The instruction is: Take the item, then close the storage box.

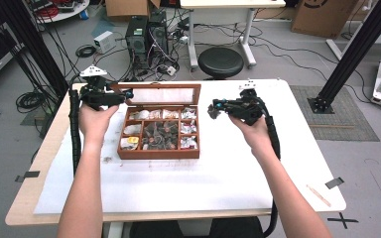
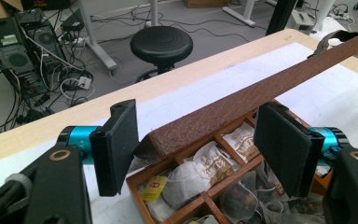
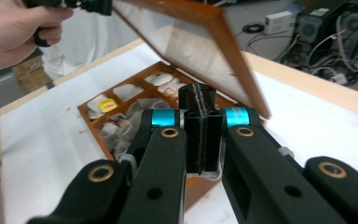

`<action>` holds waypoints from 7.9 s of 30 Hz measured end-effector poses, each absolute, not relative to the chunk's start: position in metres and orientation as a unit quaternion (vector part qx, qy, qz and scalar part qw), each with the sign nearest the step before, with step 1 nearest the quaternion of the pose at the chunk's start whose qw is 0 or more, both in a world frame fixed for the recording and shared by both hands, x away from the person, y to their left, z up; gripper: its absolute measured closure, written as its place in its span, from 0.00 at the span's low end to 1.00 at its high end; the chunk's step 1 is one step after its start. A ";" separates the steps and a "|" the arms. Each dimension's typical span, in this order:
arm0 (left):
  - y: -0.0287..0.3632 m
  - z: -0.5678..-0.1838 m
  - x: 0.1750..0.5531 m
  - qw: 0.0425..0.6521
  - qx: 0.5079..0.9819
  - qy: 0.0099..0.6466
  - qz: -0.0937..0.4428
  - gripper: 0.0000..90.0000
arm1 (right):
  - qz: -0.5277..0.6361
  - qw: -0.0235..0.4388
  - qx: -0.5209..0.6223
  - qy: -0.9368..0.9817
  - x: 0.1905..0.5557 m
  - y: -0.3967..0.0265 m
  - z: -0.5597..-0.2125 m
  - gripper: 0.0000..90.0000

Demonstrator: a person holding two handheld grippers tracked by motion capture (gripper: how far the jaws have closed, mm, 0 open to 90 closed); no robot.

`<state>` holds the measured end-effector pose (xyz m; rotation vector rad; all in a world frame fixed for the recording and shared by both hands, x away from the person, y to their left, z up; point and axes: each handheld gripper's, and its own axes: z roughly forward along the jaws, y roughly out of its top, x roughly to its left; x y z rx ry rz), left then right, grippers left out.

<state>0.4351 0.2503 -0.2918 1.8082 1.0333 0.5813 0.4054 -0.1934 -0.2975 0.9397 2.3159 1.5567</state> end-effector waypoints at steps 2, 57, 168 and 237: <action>0.250 -0.292 0.435 0.470 0.738 0.422 0.237 0.34 | 0.526 0.105 0.327 0.778 0.406 -0.208 -0.296 1.00; 0.249 -0.291 0.434 0.464 0.740 0.423 0.239 0.34 | 0.462 0.147 0.433 0.760 0.415 -0.313 -0.353 1.00; 0.246 -0.292 0.432 0.459 0.738 0.430 0.242 0.32 | 0.544 0.203 0.422 0.696 0.370 -0.333 -0.313 0.38; 0.239 -0.294 0.402 0.459 0.683 0.522 0.223 0.27 | 0.564 0.199 0.413 0.687 0.376 -0.329 -0.307 0.36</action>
